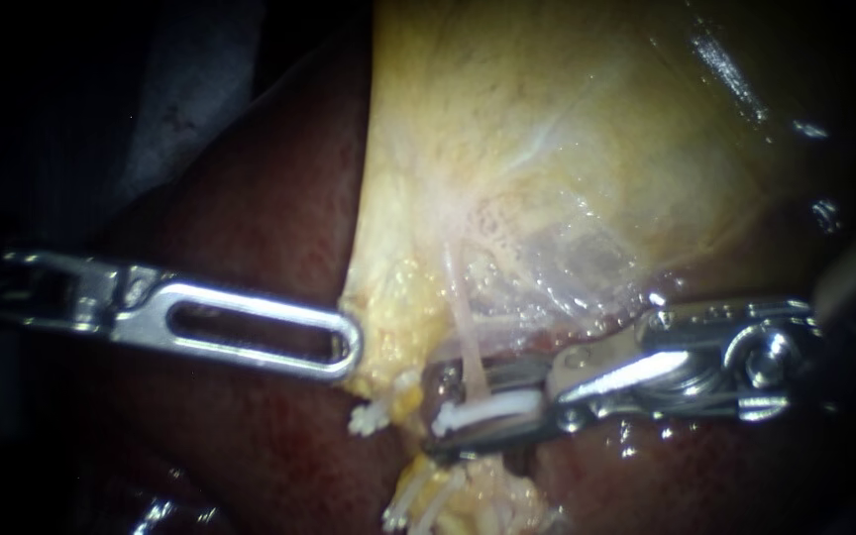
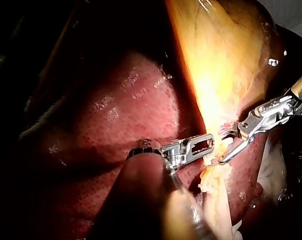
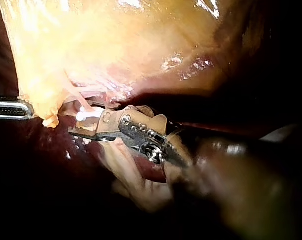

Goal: Going back second clip right tube

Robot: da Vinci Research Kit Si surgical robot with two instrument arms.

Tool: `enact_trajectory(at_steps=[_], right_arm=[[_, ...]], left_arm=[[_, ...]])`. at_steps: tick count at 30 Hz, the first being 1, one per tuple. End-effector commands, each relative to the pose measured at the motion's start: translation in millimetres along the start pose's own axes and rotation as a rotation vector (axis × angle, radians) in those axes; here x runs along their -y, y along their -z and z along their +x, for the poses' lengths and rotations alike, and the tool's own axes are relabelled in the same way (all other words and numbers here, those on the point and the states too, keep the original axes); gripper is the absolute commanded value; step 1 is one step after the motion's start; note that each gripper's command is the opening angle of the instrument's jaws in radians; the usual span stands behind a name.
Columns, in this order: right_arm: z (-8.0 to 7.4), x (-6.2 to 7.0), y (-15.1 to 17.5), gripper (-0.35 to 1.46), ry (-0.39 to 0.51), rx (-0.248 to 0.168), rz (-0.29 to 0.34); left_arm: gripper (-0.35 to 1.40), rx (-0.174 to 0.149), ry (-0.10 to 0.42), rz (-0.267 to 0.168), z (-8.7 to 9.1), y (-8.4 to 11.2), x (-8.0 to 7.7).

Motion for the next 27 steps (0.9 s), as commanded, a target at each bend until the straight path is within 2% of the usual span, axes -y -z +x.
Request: enact_trajectory(at_steps=[1, 11, 17, 21, 27], right_arm=[[0.0, 0.0, 0.1, 0.46, -0.002, 0.000, 0.001], [-0.2, 0.0, 2.6, 0.44, 0.001, 0.004, 0.011], [-0.2, 0.5, 4.5, 0.43, -0.001, 0.007, 0.019], [0.8, 0.9, 6.6, 0.43, -0.012, -0.006, 0.011], [3.4, 0.9, 10.6, 0.47, 0.028, -0.068, -0.008]], left_arm=[[-0.35, 0.000, 0.000, 0.000, 0.0, 0.0, 0.0], [-0.35, 0.000, 0.000, 0.000, 0.0, 0.0, 0.0], [-0.35, 0.000, 0.000, 0.000, 0.0, 0.0, 0.0], [-0.35, 0.000, 0.000, 0.000, 0.0, 0.0, 0.0], [-0.35, 0.000, 0.000, 0.000, 0.0, 0.0, 0.0]])
